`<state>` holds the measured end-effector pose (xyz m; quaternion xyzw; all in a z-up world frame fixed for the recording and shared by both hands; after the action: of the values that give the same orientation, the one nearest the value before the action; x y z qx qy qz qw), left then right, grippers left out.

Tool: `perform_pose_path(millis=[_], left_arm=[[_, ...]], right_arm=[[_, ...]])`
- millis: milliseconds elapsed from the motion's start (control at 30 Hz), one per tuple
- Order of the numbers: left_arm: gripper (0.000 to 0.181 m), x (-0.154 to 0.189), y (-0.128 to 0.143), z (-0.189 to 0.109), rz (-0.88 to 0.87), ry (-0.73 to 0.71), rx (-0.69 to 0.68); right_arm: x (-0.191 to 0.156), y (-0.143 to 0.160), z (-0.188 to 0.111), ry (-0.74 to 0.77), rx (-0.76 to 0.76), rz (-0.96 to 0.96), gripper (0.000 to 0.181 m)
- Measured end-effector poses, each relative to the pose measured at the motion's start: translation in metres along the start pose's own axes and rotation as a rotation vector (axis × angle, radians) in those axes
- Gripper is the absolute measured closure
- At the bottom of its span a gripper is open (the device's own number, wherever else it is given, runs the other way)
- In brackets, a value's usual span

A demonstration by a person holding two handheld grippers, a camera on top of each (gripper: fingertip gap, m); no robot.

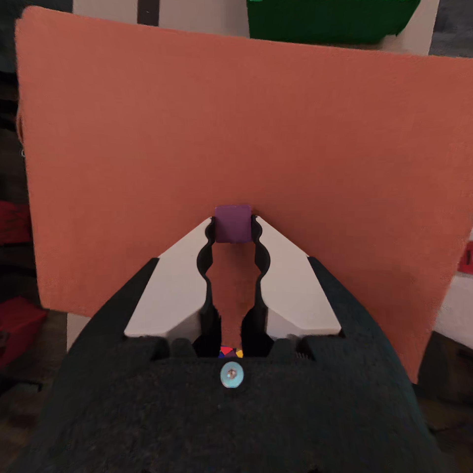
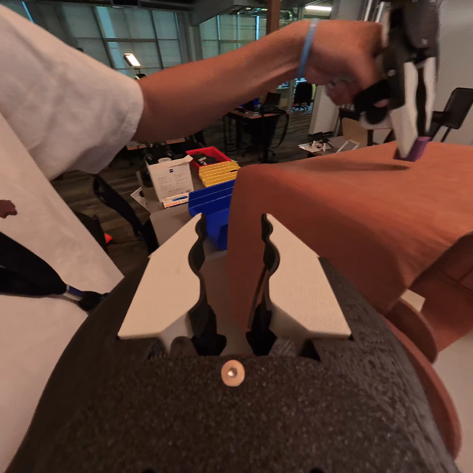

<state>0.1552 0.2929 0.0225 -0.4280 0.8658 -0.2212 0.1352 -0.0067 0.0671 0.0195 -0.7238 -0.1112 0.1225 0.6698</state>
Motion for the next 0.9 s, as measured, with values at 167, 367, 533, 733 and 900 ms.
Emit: perform_pose_path(millis=[167, 367, 533, 733, 900], left_arm=[[0.153, 0.0, 0.003, 0.014, 0.085, 0.063, -0.013], [0.14, -0.002, 0.006, 0.011, 0.117, 0.026, -0.015], [0.135, -0.003, 0.016, -0.049, 0.031, -0.039, 0.147], [0.135, -0.009, 0.173, -0.088, -0.292, -0.279, 0.108], [0.135, 0.018, 0.344, -0.009, -0.418, -0.271, -0.223]], right_arm=[[-0.014, 0.011, 0.0, -0.028, -0.011, 0.016, 0.139], [-0.007, 0.011, -0.008, -0.024, -0.012, 0.05, 0.138], [-0.001, 0.01, -0.01, -0.029, -0.03, 0.03, 0.138], [0.004, 0.011, -0.003, -0.033, -0.018, 0.027, 0.138], [0.001, 0.007, 0.013, -0.075, 0.008, 0.041, 0.138]])
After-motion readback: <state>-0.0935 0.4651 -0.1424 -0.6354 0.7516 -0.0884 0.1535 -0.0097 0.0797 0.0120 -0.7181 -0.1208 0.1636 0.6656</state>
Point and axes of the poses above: each gripper's, where its closed fingertips meet, z out along the fingers, y out of its underside, x = y × z across the jaws, the point moved 2 cm from there along -z, back along the fingers, and after that the axes turned 3 degrees about x, right-handed, at the moved point
